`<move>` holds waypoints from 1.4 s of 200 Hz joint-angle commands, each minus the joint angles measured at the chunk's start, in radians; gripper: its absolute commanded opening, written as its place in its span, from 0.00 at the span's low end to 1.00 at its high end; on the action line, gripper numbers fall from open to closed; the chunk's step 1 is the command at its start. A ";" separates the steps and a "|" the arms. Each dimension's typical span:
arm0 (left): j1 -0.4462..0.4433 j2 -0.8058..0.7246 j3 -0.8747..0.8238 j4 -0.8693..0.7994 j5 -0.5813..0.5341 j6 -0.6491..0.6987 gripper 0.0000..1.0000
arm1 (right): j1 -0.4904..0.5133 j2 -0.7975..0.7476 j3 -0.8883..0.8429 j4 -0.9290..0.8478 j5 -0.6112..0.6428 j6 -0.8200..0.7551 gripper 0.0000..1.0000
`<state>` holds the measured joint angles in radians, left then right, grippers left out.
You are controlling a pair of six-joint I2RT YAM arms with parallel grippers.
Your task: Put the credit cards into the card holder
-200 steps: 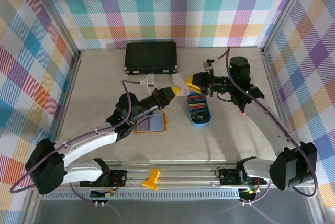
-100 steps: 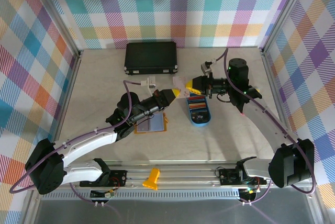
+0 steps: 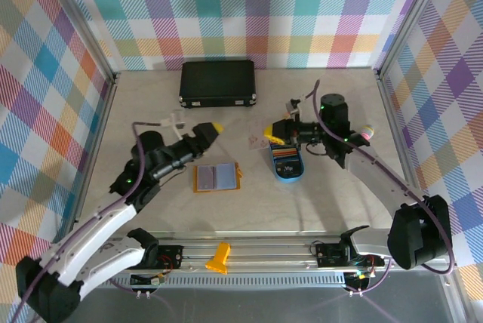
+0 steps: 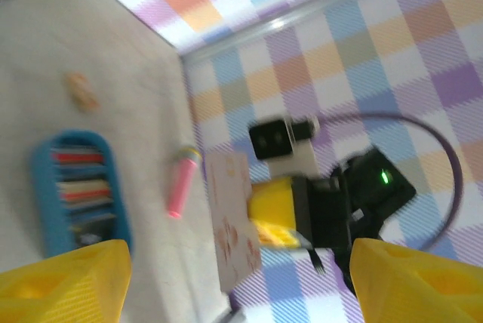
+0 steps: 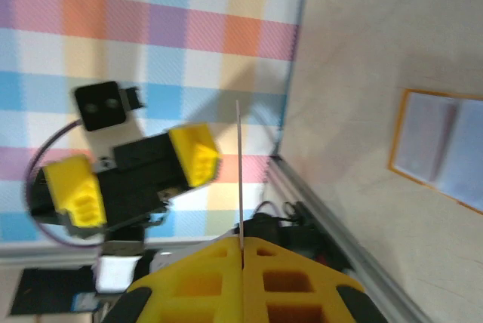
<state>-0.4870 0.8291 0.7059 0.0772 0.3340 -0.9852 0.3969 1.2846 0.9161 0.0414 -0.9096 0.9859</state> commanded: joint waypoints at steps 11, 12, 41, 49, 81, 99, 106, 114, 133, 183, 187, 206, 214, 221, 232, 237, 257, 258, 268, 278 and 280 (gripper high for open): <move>0.180 -0.053 -0.152 -0.258 0.188 0.107 0.74 | 0.167 0.043 -0.024 0.007 0.302 -0.100 0.00; 0.183 -0.054 -0.155 -0.261 0.188 0.111 0.74 | 0.170 0.047 -0.028 0.017 0.308 -0.097 0.00; 0.191 -0.034 -0.275 -0.190 0.197 0.179 0.72 | 0.269 0.175 -0.112 0.235 0.435 -0.051 0.00; 0.191 -0.011 -0.305 -0.142 0.215 0.177 0.72 | 0.304 0.207 -0.103 0.236 0.479 -0.074 0.00; 0.195 0.081 -0.344 -0.077 0.227 0.216 0.72 | 0.395 0.319 -0.090 0.289 0.594 -0.085 0.00; 0.198 0.127 -0.336 -0.077 0.231 0.259 0.72 | 0.419 0.364 -0.092 0.310 0.647 -0.062 0.00; 0.200 0.141 -0.333 -0.079 0.228 0.273 0.72 | 0.428 0.377 -0.089 0.310 0.670 -0.056 0.00; 0.206 0.159 -0.330 -0.085 0.224 0.289 0.73 | 0.435 0.391 -0.090 0.322 0.688 -0.050 0.00; 0.218 0.196 -0.317 -0.111 0.206 0.315 0.73 | 0.451 0.419 -0.087 0.324 0.722 -0.029 0.00; 0.224 0.220 -0.311 -0.109 0.166 0.350 0.73 | 0.474 0.481 -0.060 0.347 0.710 -0.015 0.00; 0.225 0.223 -0.313 -0.109 0.164 0.352 0.72 | 0.475 0.486 -0.058 0.346 0.709 -0.013 0.00; 0.228 0.245 -0.313 -0.109 0.160 0.371 0.68 | 0.479 0.507 -0.051 0.366 0.703 -0.003 0.00; 0.228 0.251 -0.313 -0.110 0.157 0.378 0.68 | 0.482 0.513 -0.047 0.369 0.701 -0.001 0.00; 0.228 0.257 -0.312 -0.108 0.157 0.385 0.67 | 0.482 0.515 -0.044 0.372 0.701 -0.001 0.00; 0.227 0.261 -0.309 -0.102 0.157 0.391 0.67 | 0.485 0.521 -0.043 0.379 0.703 0.004 0.00; 0.228 0.264 -0.310 -0.102 0.157 0.394 0.67 | 0.486 0.522 -0.041 0.381 0.703 0.006 0.00; 0.229 0.275 -0.303 -0.109 0.152 0.413 0.66 | 0.488 0.527 -0.038 0.371 0.720 0.011 0.00; 0.229 0.275 -0.303 -0.109 0.152 0.414 0.66 | 0.487 0.528 -0.038 0.370 0.721 0.012 0.00; 0.229 0.284 -0.300 -0.108 0.150 0.421 0.66 | 0.487 0.530 -0.038 0.368 0.732 0.017 0.00; 0.229 0.294 -0.300 -0.103 0.152 0.425 0.66 | 0.487 0.537 -0.036 0.367 0.733 0.019 0.00; 0.229 0.296 -0.301 -0.100 0.153 0.424 0.66 | 0.487 0.538 -0.034 0.368 0.731 0.019 0.00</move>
<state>-0.2722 1.1057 0.3786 -0.0448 0.4904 -0.6003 0.8772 1.8034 0.8555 0.3817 -0.1970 0.9874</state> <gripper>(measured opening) 0.660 0.054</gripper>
